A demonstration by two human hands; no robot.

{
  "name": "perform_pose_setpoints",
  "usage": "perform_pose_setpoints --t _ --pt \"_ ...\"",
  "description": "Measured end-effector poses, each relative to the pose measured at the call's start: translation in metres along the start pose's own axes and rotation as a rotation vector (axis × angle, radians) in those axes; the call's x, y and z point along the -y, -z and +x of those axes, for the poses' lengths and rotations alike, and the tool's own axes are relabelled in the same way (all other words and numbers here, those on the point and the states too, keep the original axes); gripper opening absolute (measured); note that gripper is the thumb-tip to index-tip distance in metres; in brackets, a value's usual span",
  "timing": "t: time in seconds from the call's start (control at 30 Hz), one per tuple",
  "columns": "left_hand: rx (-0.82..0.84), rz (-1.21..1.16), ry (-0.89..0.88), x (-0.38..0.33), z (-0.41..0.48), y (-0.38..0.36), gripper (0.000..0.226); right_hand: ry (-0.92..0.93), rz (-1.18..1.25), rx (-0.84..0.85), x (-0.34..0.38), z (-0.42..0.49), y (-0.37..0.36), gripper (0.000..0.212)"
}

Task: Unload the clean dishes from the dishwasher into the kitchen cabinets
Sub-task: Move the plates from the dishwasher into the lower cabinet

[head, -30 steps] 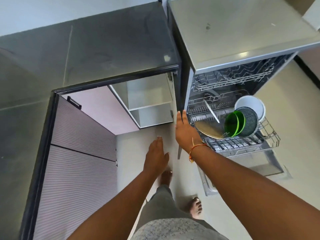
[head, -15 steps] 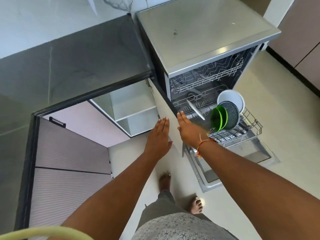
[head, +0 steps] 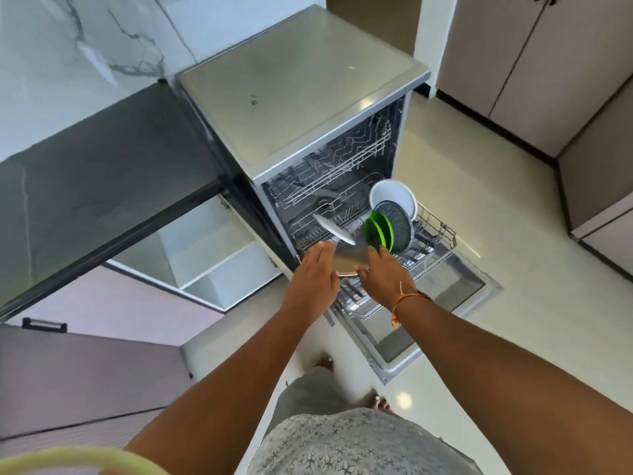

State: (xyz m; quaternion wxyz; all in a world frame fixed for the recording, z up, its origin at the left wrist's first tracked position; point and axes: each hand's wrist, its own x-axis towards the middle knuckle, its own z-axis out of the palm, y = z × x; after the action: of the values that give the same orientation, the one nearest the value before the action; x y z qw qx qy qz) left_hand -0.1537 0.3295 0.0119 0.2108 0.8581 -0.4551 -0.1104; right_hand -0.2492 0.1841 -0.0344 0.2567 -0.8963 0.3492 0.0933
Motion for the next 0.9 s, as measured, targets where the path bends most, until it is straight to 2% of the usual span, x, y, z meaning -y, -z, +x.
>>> perform_pose_setpoints --t 0.17,0.33,0.6,0.9 --pt "0.249 -0.268 0.249 -0.024 0.05 -0.031 0.056 -0.141 0.141 0.019 -0.035 0.015 0.011 0.044" --pt "0.375 -0.41 0.448 -0.028 0.117 -0.068 0.052 -0.357 0.392 0.058 -0.071 0.042 0.013 0.052" --pt "0.457 -0.502 0.641 -0.009 0.226 -0.15 0.04 -0.704 0.641 0.052 -0.118 0.121 0.008 0.047" --pt "0.407 -0.544 0.922 0.055 0.312 -0.233 0.03 -0.8 0.695 0.082 -0.146 0.243 -0.021 0.039"
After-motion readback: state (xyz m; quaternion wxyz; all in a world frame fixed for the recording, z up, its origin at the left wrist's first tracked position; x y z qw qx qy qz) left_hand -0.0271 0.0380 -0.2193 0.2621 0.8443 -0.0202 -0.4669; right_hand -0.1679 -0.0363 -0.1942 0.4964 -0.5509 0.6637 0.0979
